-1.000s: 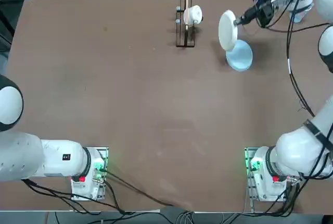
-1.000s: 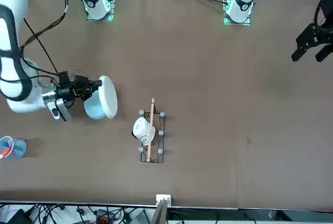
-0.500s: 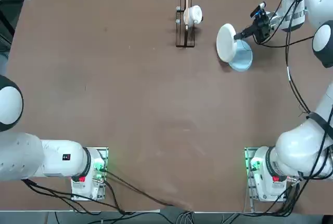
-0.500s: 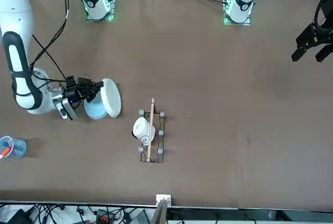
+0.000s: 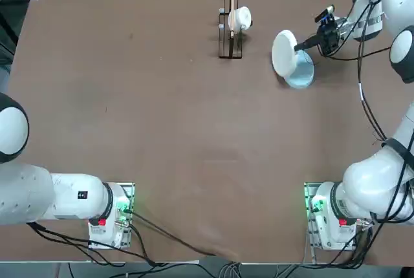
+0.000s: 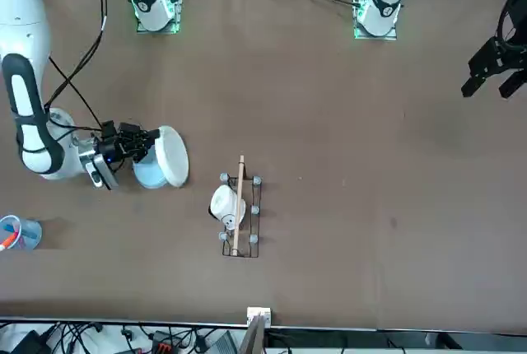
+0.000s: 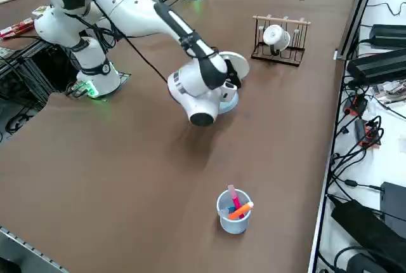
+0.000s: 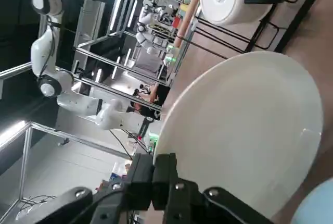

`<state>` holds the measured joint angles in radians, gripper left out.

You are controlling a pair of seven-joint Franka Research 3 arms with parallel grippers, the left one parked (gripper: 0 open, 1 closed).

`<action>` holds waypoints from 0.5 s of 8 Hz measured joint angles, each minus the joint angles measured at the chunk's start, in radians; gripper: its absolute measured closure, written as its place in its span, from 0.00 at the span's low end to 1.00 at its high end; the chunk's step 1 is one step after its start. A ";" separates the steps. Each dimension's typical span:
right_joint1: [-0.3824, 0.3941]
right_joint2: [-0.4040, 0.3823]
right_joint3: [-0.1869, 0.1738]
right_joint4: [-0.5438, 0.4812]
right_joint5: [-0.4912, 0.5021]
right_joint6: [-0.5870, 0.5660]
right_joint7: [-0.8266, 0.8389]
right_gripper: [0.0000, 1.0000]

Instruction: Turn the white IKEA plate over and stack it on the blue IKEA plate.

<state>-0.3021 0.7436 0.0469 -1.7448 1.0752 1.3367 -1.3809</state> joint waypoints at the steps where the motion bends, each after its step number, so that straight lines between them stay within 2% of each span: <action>1: -0.022 0.018 0.000 0.003 0.000 -0.035 -0.034 0.97; 4: -0.069 0.059 -0.001 0.025 0.000 -0.114 -0.083 0.97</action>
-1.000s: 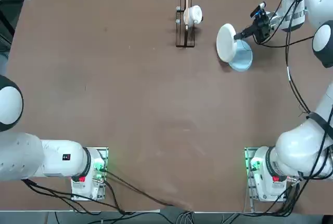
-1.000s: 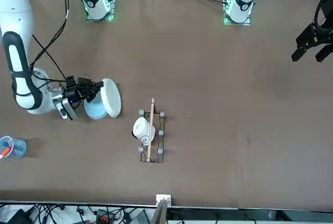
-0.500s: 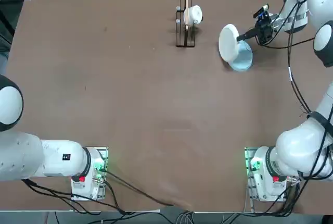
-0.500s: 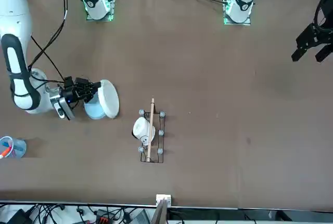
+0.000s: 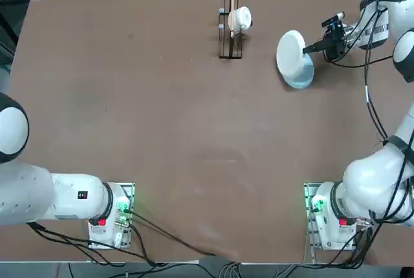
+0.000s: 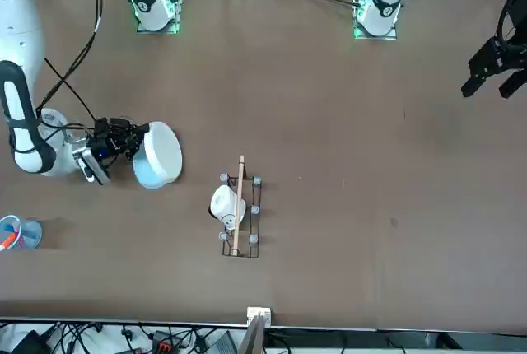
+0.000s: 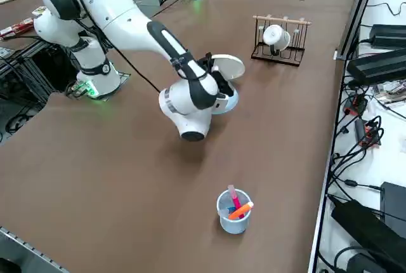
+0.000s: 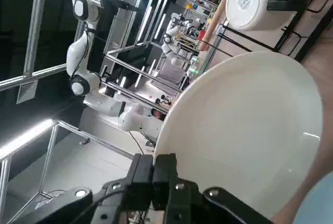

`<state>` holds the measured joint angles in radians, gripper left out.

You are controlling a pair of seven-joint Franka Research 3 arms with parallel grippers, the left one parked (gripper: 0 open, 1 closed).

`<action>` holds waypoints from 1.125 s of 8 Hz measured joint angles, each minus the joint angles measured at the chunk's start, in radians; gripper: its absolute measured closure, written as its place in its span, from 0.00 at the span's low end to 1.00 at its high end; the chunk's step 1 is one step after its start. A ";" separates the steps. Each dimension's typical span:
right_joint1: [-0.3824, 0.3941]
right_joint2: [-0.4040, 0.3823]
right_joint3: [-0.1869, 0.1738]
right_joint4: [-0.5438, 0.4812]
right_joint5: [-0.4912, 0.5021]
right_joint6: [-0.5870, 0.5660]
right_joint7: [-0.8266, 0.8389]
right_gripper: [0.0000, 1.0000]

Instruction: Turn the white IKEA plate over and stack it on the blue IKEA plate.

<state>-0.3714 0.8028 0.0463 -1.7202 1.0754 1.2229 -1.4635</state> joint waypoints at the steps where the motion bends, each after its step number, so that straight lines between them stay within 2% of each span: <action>1: -0.007 0.009 0.000 0.004 0.000 -0.010 -0.014 0.97; 5: -0.014 0.089 0.000 0.067 0.000 -0.051 -0.052 0.97; 9: -0.059 0.096 -0.001 0.081 -0.050 -0.059 -0.053 0.97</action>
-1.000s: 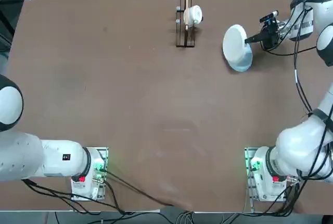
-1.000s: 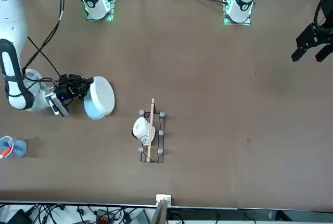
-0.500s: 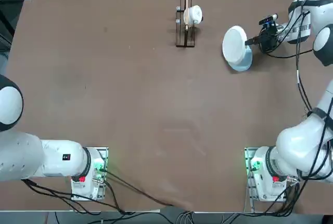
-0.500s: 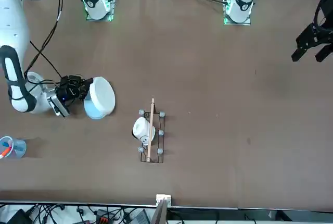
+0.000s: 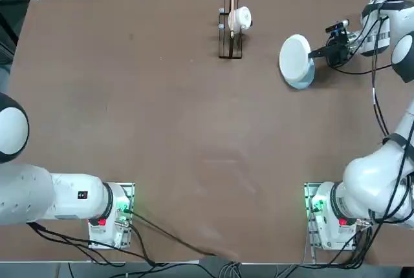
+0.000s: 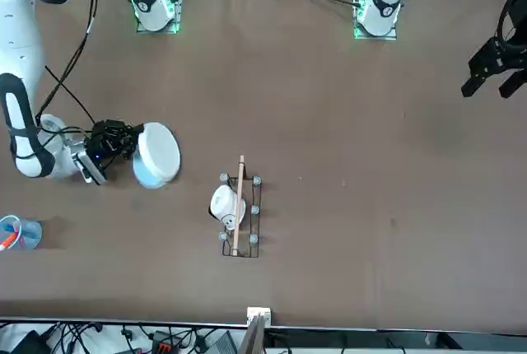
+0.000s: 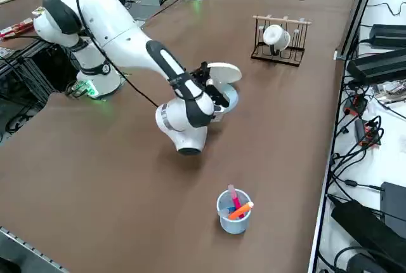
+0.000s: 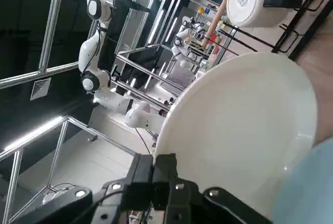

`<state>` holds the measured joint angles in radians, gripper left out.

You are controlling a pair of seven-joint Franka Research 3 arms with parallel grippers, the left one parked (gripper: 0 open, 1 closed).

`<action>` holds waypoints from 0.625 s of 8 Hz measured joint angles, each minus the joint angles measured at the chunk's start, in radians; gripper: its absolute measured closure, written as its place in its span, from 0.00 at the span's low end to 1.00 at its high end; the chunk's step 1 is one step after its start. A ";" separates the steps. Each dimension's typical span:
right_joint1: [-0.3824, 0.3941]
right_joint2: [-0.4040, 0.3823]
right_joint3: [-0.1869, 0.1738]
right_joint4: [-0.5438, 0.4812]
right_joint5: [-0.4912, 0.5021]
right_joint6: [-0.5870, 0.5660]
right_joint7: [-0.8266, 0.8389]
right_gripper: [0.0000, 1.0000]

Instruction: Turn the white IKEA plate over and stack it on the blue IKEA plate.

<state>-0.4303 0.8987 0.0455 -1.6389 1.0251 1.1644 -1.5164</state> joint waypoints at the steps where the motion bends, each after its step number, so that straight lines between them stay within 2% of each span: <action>1: -0.014 0.000 0.000 0.002 -0.014 -0.002 0.000 0.97; 2: -0.022 0.000 0.000 0.004 -0.027 -0.004 0.000 0.95; 3: -0.026 0.000 0.000 0.004 -0.034 -0.004 0.000 0.80; 4: -0.026 0.000 0.000 0.004 -0.037 -0.003 0.000 0.70; 5: -0.026 0.000 0.000 0.005 -0.039 -0.003 0.000 0.64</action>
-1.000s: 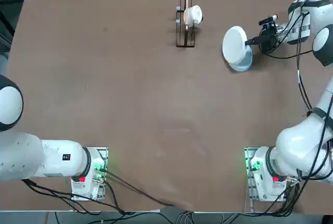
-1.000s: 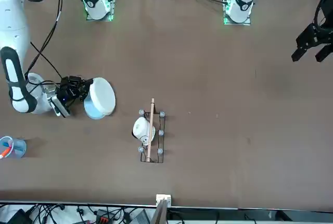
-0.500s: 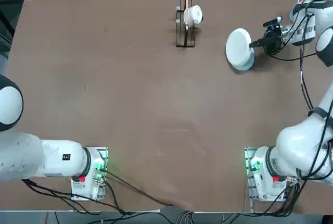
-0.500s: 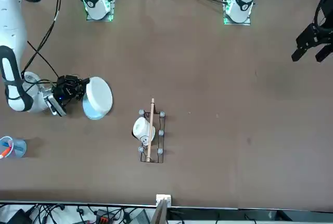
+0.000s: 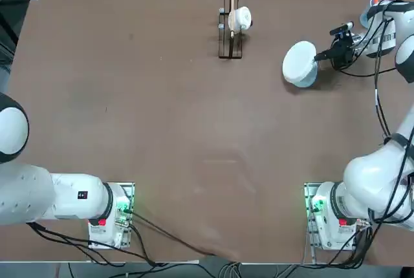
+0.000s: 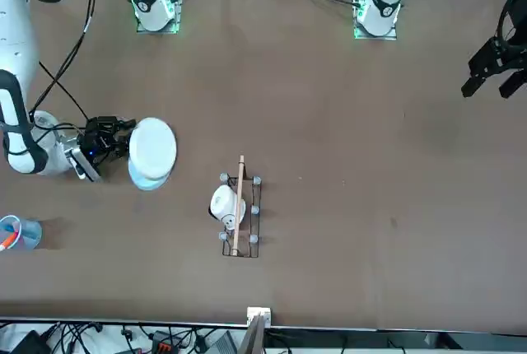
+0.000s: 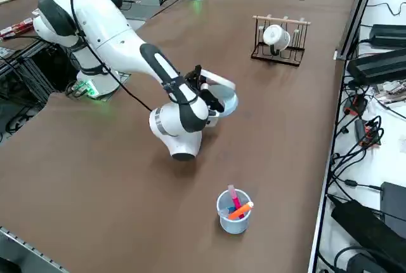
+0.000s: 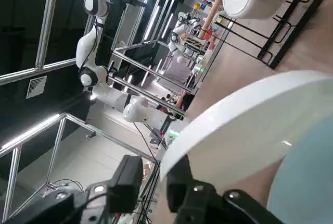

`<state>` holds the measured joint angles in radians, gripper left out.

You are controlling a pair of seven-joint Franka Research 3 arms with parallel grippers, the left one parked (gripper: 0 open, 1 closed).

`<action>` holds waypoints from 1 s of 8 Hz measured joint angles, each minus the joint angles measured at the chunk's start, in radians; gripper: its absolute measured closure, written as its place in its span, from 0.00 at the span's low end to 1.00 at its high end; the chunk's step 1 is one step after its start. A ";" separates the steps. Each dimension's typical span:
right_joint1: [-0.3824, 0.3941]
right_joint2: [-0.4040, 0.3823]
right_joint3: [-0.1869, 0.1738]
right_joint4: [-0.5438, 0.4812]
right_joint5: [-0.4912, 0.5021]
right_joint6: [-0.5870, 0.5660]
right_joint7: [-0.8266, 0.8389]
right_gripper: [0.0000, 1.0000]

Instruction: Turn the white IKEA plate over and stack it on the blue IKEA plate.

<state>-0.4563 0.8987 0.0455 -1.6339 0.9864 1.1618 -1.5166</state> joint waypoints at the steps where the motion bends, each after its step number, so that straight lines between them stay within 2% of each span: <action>1: 0.000 0.000 0.000 0.009 -0.009 0.001 -0.001 0.48; 2: -0.001 0.000 -0.002 0.034 -0.028 0.003 -0.001 0.28; 3: -0.005 0.000 -0.008 0.071 -0.050 0.004 -0.001 0.26; 5: -0.021 0.000 -0.017 0.142 -0.118 0.012 0.000 0.14; 8: -0.036 -0.001 -0.047 0.278 -0.318 0.119 0.000 0.04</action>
<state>-0.4925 0.8978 -0.0013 -1.3557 0.6686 1.2804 -1.5170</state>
